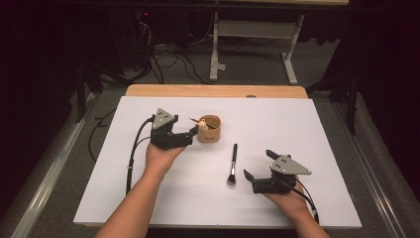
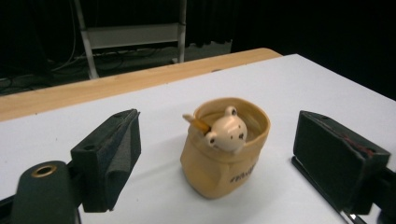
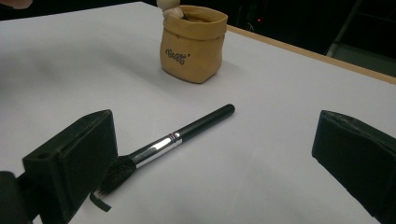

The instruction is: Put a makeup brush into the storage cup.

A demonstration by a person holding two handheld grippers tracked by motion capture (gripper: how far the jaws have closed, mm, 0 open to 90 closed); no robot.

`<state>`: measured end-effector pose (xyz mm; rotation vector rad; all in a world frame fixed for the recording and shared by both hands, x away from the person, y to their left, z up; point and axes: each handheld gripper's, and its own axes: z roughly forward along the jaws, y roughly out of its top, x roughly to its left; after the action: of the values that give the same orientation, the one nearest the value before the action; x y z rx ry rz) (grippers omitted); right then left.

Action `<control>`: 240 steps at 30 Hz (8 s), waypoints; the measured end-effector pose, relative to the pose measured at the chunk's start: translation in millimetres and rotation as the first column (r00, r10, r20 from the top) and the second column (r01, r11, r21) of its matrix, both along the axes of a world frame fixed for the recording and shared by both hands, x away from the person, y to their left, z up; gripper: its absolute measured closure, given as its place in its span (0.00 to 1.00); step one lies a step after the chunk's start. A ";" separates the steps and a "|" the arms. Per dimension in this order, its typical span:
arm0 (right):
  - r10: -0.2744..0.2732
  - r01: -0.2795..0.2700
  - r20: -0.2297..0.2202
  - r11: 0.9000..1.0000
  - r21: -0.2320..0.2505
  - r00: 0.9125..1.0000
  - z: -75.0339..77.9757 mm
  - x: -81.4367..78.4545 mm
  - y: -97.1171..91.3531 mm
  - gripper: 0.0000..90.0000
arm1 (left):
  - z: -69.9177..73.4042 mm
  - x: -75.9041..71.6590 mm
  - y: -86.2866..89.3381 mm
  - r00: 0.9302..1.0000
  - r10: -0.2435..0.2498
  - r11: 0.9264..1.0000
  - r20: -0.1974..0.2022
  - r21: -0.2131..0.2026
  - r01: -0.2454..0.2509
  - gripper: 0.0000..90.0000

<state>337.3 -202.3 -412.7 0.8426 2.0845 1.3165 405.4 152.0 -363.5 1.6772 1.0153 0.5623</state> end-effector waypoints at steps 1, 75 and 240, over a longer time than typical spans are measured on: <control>0.001 -0.001 0.003 1.000 -0.002 1.000 0.1 0.1 0.0 0.02 | -2.0 -2.3 1.3 1.000 -0.002 1.000 -0.001 0.004 0.002 0.17; -0.190 0.188 -0.060 0.981 -0.040 0.980 -0.2 6.0 -21.1 0.01 | -46.3 -89.7 24.1 0.986 -0.163 0.987 0.035 0.004 0.163 0.00; -0.258 -0.158 -0.605 0.822 -0.547 0.754 16.8 84.0 106.7 0.84 | -37.0 -93.8 28.0 0.970 -0.226 0.974 0.089 -0.012 0.228 0.01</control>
<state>421.3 -95.6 -395.9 1.1739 2.7465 0.2617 311.6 180.1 -400.5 1.7062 0.7514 0.4668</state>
